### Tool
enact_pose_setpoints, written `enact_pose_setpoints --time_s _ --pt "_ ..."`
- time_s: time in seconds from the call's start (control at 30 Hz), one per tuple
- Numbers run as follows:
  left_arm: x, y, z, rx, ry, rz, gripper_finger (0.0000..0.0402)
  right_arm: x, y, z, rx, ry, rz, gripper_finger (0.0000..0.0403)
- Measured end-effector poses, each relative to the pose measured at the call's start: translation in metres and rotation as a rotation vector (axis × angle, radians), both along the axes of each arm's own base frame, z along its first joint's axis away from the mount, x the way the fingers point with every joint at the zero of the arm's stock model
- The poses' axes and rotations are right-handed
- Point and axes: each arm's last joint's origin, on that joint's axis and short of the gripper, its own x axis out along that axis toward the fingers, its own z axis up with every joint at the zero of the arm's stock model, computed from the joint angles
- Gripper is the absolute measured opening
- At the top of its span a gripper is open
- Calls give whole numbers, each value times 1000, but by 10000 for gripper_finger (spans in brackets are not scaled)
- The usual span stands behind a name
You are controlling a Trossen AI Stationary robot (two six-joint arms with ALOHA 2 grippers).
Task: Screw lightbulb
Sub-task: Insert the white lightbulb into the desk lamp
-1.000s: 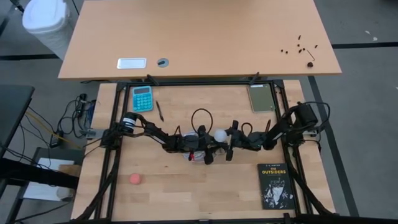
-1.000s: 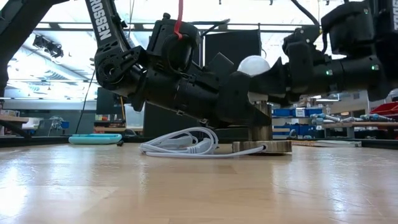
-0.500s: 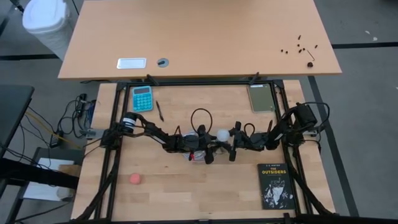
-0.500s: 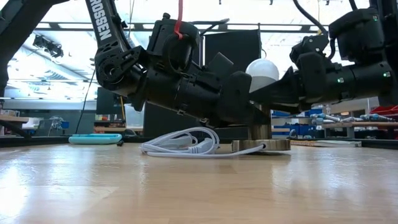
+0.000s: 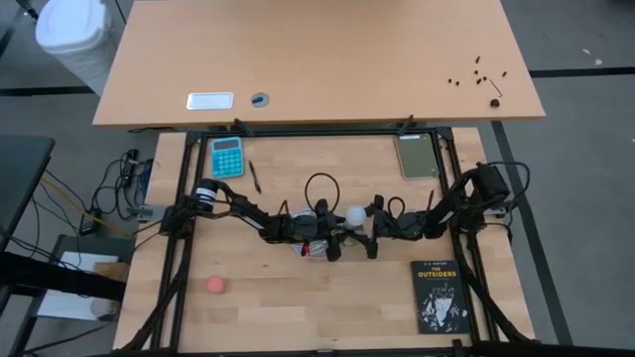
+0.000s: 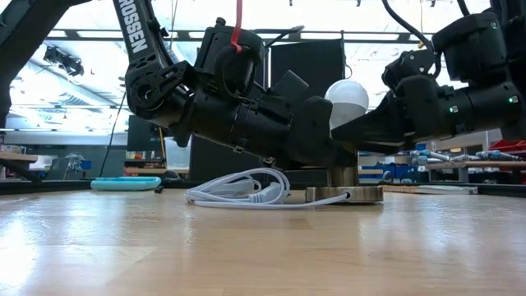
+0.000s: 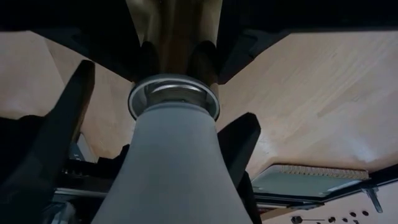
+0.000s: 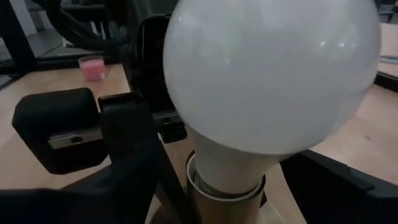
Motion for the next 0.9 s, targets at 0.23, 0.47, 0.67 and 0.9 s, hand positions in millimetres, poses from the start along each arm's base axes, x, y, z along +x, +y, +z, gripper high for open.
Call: enact_pose_setpoints --time_s 0.23,0.47,0.67,0.9 --pt "0 0 -1 2 11 0 182 -7 -1 14 31 111 19 345" --pt "0 0 -1 7 30 -1 182 -8 2 35 24 251 37 346" --pt "0 0 -2 8 31 -1 182 -6 2 61 36 433 49 346" --pt "0 0 -1 7 29 -10 182 3 -6 91 41 644 65 346"
